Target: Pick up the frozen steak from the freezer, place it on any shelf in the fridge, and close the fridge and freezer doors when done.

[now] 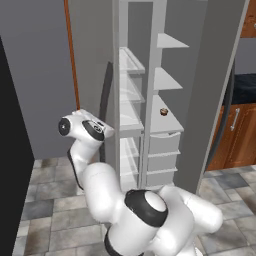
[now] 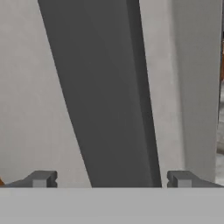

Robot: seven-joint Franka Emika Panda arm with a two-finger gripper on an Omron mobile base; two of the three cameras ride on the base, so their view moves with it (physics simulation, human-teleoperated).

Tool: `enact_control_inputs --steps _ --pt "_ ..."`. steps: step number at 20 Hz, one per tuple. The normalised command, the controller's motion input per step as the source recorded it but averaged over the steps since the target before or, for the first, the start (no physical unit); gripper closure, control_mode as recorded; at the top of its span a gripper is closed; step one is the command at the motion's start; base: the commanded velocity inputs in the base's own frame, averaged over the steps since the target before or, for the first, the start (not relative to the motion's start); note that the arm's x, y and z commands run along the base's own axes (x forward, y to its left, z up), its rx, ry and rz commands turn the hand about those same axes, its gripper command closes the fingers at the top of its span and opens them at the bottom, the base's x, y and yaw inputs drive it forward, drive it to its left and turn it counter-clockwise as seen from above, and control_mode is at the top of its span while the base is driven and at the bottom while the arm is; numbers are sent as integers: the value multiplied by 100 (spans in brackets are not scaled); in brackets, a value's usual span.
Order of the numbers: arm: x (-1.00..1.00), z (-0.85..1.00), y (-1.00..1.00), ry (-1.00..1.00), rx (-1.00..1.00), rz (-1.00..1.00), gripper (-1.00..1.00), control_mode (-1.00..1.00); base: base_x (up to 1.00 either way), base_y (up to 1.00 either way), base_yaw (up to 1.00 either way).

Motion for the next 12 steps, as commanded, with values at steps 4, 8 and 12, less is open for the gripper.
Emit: enact_control_inputs --steps 4,8,12 --pt "50 16 -84 0 14 0 -100 -100 0 0 0" --pt "51 11 -73 0 10 1 -100 -100 0 0 0" --pt "47 2 -49 0 4 5 -100 -100 0 0 0"
